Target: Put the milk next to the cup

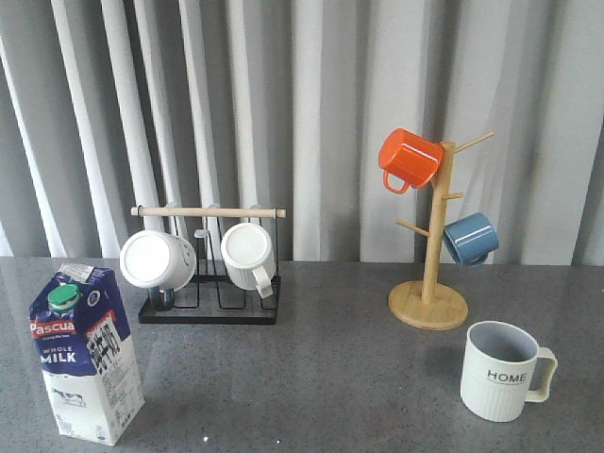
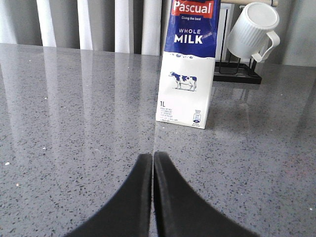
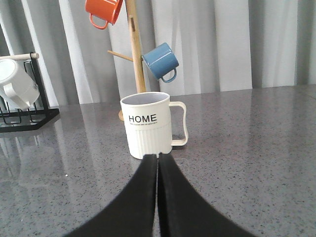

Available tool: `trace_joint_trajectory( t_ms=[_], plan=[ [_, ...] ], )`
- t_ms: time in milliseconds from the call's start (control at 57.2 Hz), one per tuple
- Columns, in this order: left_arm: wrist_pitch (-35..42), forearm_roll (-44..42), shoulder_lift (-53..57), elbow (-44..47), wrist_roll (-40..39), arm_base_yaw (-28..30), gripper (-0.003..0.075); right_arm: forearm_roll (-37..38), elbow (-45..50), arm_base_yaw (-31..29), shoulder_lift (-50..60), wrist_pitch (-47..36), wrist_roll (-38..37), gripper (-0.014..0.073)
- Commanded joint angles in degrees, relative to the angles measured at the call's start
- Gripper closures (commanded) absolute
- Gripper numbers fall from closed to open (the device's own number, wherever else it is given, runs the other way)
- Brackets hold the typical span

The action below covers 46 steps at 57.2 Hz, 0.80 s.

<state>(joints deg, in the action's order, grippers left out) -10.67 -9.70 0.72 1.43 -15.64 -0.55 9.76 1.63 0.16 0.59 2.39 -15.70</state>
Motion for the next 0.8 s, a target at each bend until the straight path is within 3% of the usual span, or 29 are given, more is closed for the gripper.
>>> trace_joint_trajectory(
  t_ms=[0,542,787],
  plan=[
    [4.02,-0.13,0.59,-0.89,-0.14,-0.01,0.0728,0.12,0.46,-0.43,0.72,-4.33,0.19,0.0596],
    [4.54,-0.13,0.59,-0.89,-0.14,-0.01,0.0726,0.12,0.46,-0.43,0.72,-4.33,0.24,0.0596],
    [11.68,-0.07,0.59,-0.89,-0.55,-0.01,0.0726,0.12,0.31,-0.43,0.72,-4.64,0.24,0.0596]
  ],
)
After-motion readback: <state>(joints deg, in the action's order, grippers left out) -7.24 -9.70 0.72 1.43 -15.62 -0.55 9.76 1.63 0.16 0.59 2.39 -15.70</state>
